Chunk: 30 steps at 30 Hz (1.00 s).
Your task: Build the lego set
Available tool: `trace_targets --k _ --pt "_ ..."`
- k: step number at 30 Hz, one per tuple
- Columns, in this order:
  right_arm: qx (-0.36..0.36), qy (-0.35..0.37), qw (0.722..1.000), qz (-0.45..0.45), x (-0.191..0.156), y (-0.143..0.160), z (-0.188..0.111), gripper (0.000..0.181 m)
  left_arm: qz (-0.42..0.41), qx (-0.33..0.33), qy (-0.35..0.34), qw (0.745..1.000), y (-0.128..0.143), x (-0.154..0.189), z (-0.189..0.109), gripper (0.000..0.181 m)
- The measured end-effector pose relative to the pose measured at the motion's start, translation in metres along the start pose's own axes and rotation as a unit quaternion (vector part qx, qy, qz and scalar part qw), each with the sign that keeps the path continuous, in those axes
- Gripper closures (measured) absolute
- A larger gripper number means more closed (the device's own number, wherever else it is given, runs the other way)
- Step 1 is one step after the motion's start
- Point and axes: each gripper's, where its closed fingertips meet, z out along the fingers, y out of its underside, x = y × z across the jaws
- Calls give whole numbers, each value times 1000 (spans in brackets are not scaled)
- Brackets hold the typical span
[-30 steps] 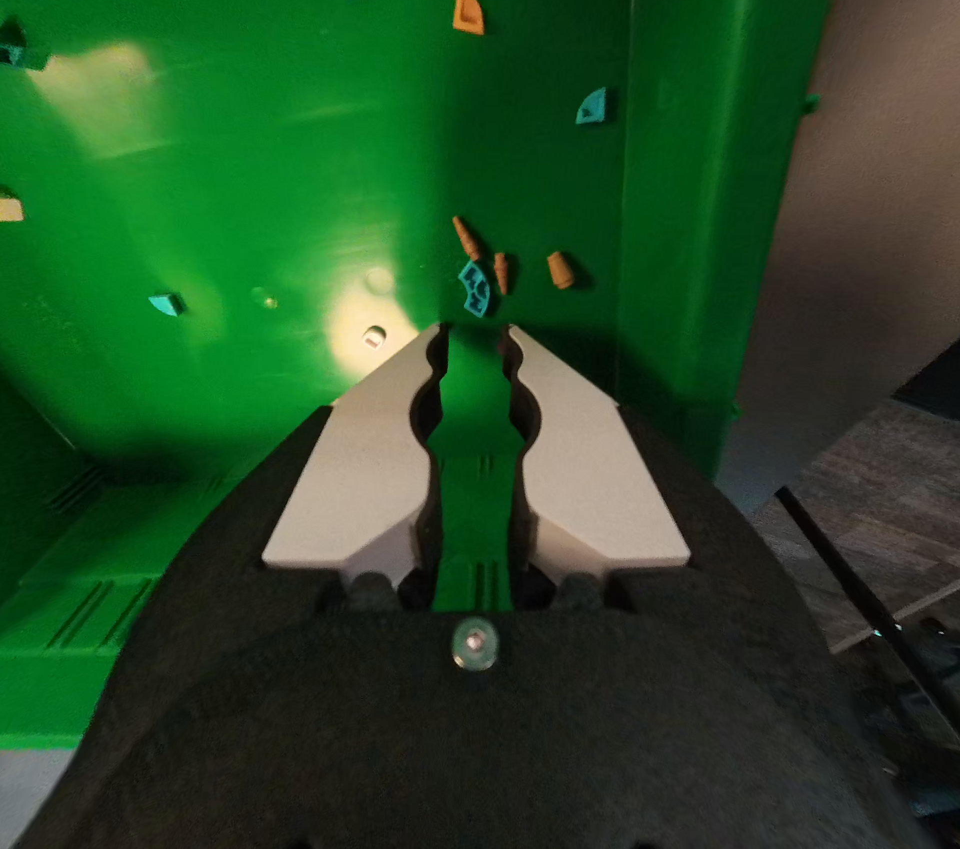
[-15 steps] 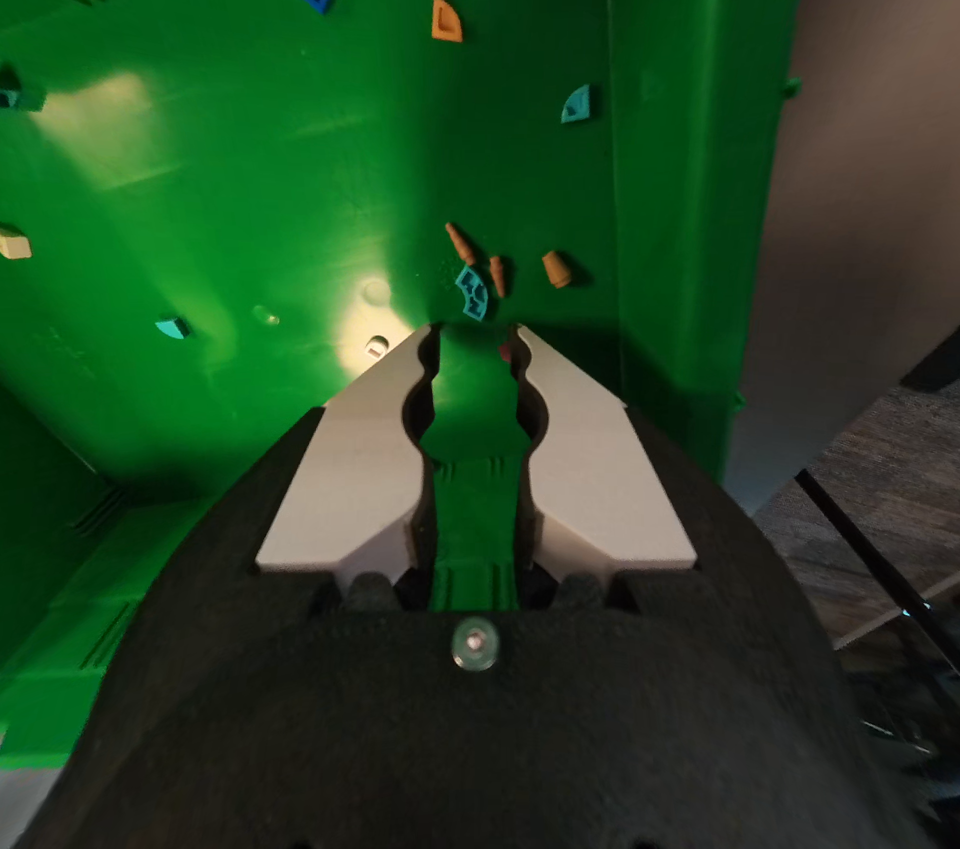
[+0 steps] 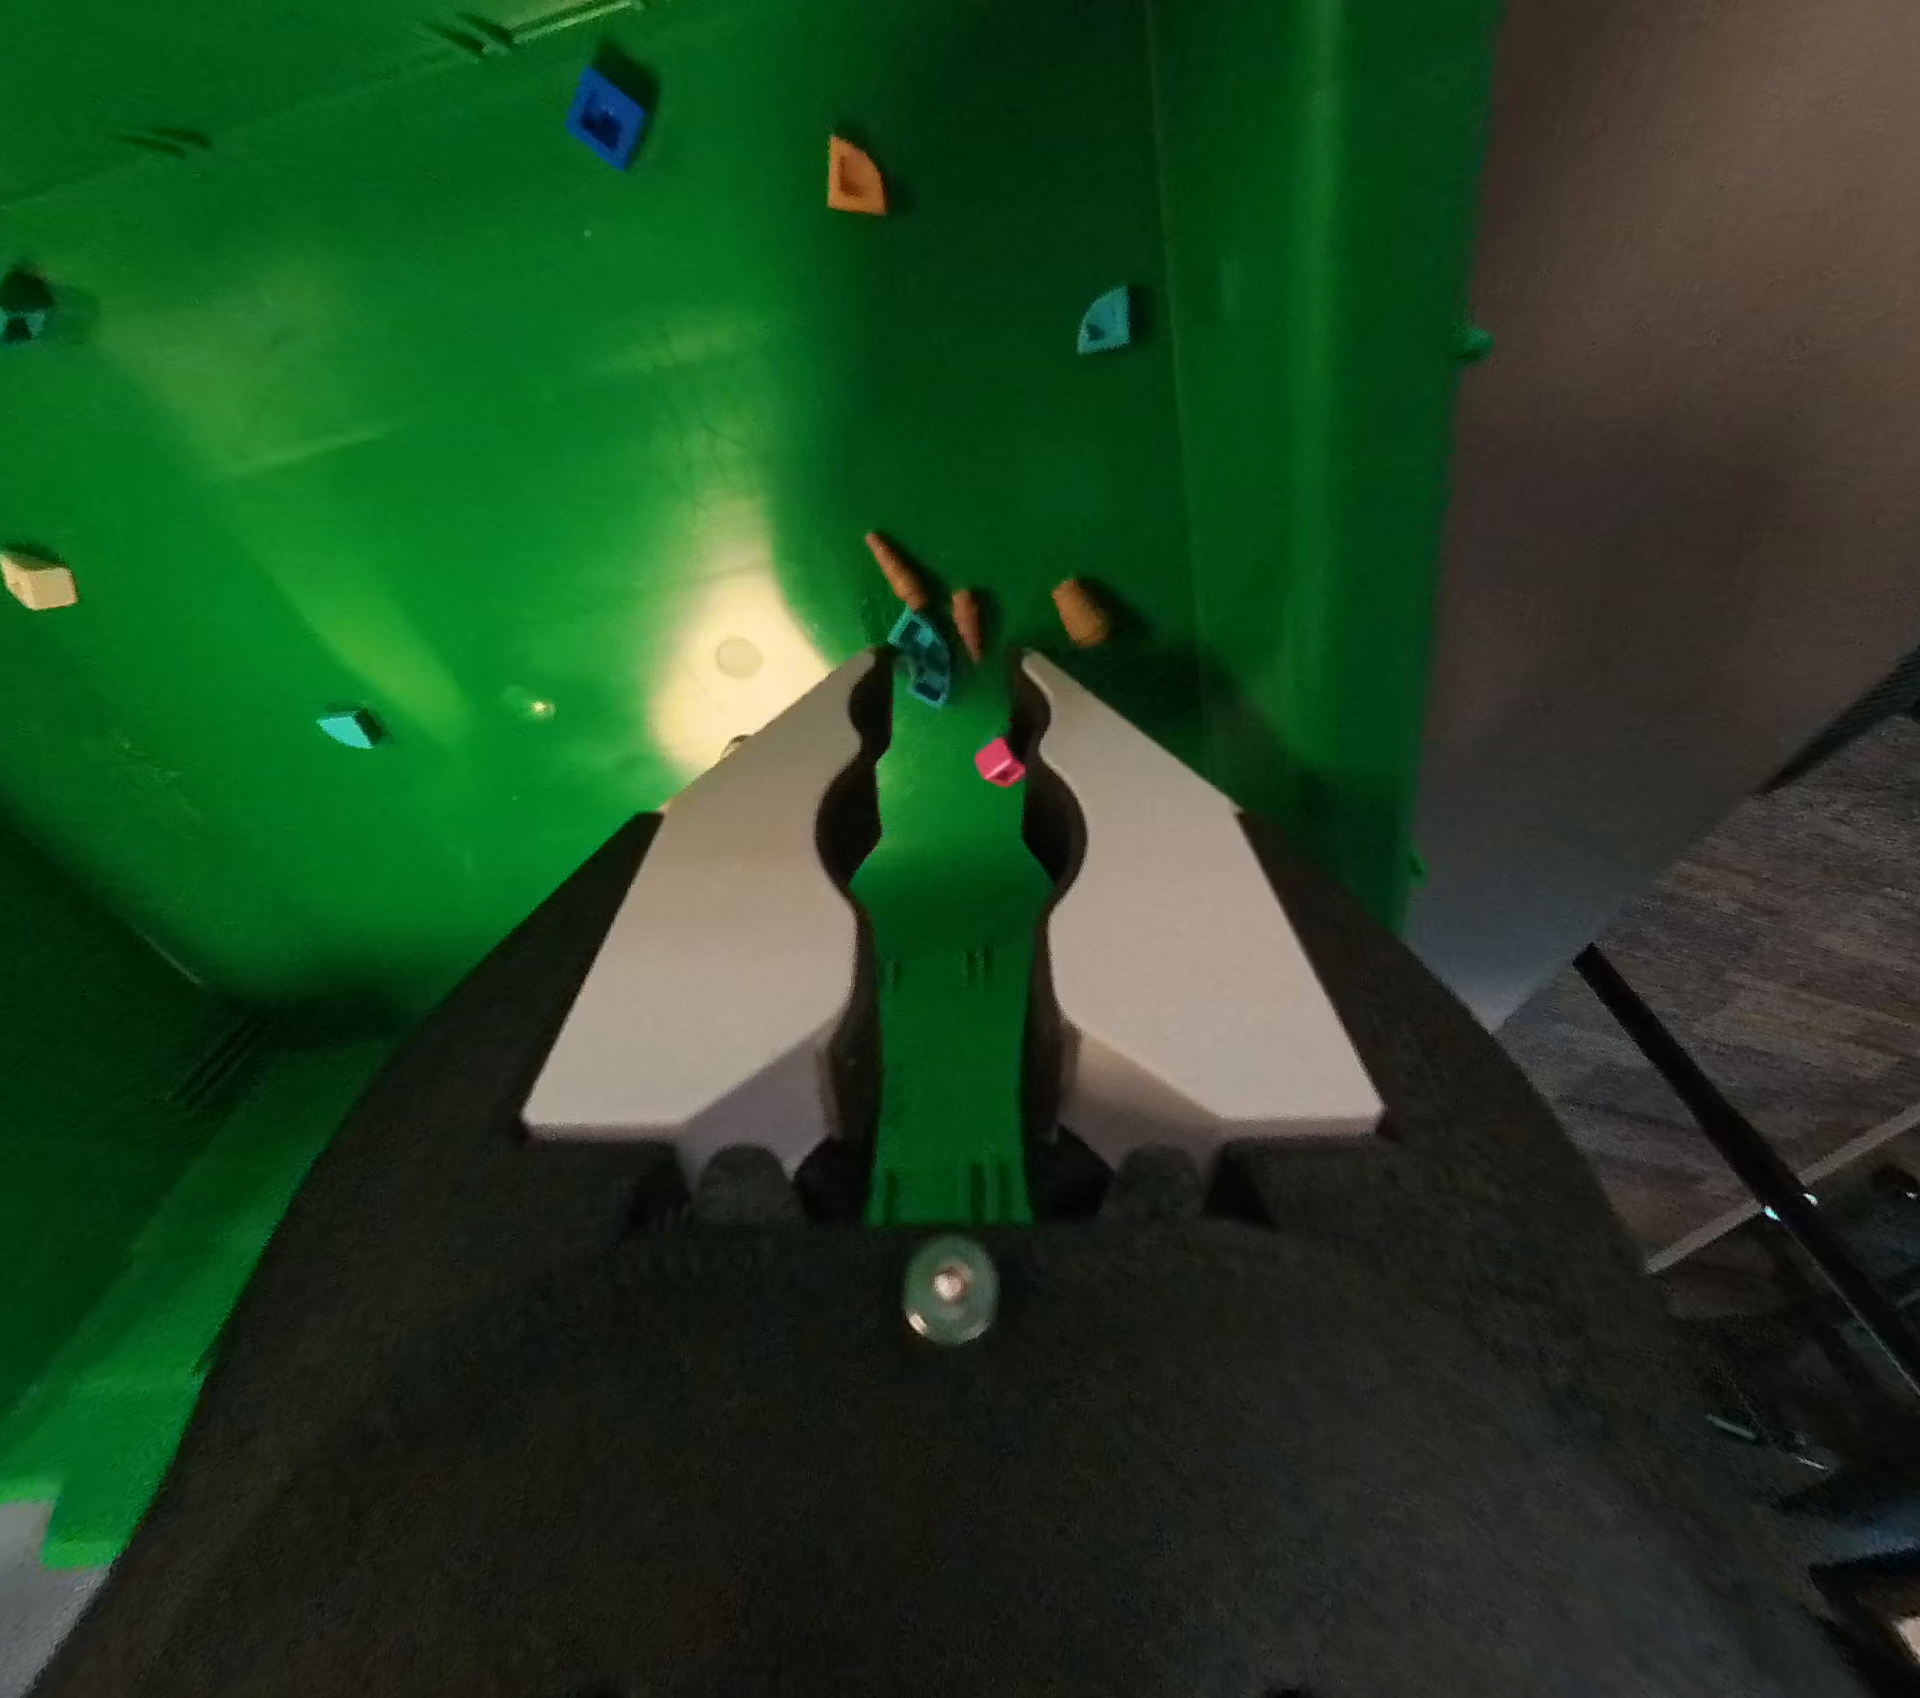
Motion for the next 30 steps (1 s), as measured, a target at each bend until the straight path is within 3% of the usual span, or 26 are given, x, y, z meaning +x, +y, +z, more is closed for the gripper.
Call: trace_targets --k 1,8,12,15,18,21,24,26,30 --pt "-2 2 1000 -6 3 3 0 181 0 1 -3 1000 0 -1 0 161" --pt "-1 20 1000 10 22 10 -1 181 6 0 -12 1000 2 -7 -2 173" --pt "32 -17 999 -2 1 -10 -3 181 -10 24 -104 994 -9 -30 -28 174" --pt "72 -71 995 -21 -30 -35 -7 181 -41 146 -191 970 -57 -37 -78 175" --pt "133 -160 978 -16 -70 -71 -15 179 -48 290 -254 922 -119 -22 -137 175" --pt "188 -263 946 4 -102 -115 -25 164 -39 417 -230 879 -179 12 -169 175" --pt "232 -335 913 2 -119 -158 -30 149 -48 496 -181 848 -222 31 -178 175" --pt "235 -334 913 -5 -119 -173 -21 148 -61 502 -190 842 -232 24 -171 175" --pt "175 -354 919 21 -129 -165 -2 157 -109 555 -117 816 -248 27 -160 175"
